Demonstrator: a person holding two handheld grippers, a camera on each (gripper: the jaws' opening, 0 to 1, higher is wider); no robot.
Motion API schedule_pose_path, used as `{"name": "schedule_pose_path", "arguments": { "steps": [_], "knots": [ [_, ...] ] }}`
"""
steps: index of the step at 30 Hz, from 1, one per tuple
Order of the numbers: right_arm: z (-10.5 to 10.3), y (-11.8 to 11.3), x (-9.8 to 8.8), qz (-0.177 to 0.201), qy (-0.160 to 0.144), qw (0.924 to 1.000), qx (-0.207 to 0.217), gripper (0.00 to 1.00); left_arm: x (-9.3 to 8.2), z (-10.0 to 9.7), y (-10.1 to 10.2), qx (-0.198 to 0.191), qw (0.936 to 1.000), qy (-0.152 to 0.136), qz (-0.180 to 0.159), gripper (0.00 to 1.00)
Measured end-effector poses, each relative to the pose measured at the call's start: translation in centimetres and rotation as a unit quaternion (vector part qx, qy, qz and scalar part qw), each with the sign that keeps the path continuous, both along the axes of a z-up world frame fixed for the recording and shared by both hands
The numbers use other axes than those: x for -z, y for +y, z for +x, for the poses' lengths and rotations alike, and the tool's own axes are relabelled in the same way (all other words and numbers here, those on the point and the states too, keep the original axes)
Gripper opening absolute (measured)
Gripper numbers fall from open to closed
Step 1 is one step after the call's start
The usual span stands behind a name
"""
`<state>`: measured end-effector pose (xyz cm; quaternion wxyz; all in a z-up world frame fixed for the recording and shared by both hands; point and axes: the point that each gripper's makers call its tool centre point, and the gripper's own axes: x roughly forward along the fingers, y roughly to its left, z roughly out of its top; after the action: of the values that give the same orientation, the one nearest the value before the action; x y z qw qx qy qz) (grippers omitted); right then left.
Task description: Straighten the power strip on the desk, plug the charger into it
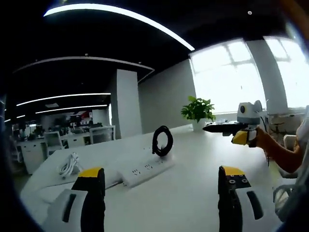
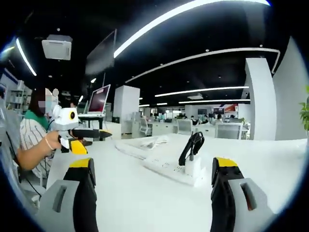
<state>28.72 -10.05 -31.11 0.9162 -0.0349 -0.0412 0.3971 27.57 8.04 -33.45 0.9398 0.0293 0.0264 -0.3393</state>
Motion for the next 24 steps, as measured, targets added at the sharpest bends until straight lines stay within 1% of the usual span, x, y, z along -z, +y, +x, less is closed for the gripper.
{"name": "schedule_pose_path", "arguments": {
  "steps": [4,9,14,16,18,24],
  "knots": [
    [-0.8,-0.2,0.6,0.002,0.000,1.0000,0.009,1.00,0.3,-0.7,0.3,-0.009,1.0000,-0.003,-0.003,0.99],
    [-1.4,-0.3,1.8,-0.001,0.005,0.9998,0.017,0.99,0.5,-1.4,0.7,-0.017,0.9996,-0.001,-0.022,0.99],
    [-2.2,-0.9,2.6,0.009,0.016,0.9995,0.025,0.99,1.1,-2.1,1.0,-0.029,0.9994,-0.006,-0.016,0.99],
    [-2.3,-1.2,2.9,0.012,0.021,0.9992,0.032,0.99,1.2,-2.4,1.1,-0.030,0.9993,-0.003,-0.023,0.99],
    [-2.4,-1.6,3.3,0.010,0.022,0.9989,0.041,0.99,1.3,-2.6,1.2,-0.034,0.9990,-0.001,-0.028,0.99],
    [-2.6,-2.6,4.5,-0.009,0.025,0.9979,0.060,0.99,1.9,-3.2,1.5,-0.046,0.9988,-0.002,-0.019,0.99]
  ]
}}
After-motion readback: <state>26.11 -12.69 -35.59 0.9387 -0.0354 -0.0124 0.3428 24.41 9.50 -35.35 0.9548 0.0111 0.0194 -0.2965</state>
